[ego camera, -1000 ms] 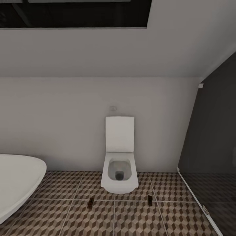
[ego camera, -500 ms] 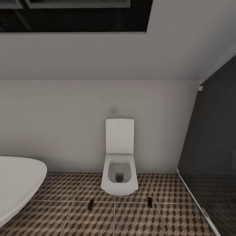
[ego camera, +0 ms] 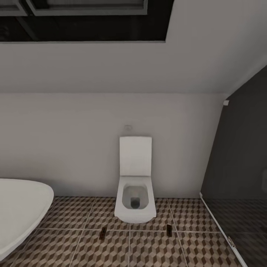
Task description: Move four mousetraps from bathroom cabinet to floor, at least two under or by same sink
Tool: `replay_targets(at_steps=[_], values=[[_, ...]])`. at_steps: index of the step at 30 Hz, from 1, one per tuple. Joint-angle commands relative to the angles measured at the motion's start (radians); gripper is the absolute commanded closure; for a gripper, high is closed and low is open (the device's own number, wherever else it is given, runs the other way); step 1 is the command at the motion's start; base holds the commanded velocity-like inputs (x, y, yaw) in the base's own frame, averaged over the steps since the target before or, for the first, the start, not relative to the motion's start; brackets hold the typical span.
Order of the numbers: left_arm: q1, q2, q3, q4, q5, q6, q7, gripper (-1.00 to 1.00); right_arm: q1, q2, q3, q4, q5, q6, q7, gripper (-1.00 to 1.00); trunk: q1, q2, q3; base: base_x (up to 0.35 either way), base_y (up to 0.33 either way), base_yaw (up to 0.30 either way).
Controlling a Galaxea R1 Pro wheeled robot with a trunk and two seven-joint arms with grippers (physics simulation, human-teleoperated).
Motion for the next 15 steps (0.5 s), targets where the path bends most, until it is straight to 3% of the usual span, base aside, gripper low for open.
replay_targets(at_steps=[1,15], values=[[-0.001,0.0,0.009,0.001,-0.01,-0.004,-0.002,-1.0,-0.001,0.0,-0.008,0.003,0.009,-0.006,-0.004,-1.0,-0.004,0.007,0.002,0.0,0.0,0.0],[-0.001,0.0,0.009,0.001,-0.011,-0.005,-0.002,-1.0,-0.001,0.003,-0.008,0.003,0.01,-0.005,-0.004,-1.0,-0.058,0.105,0.046,0.0,0.0,0.0]])
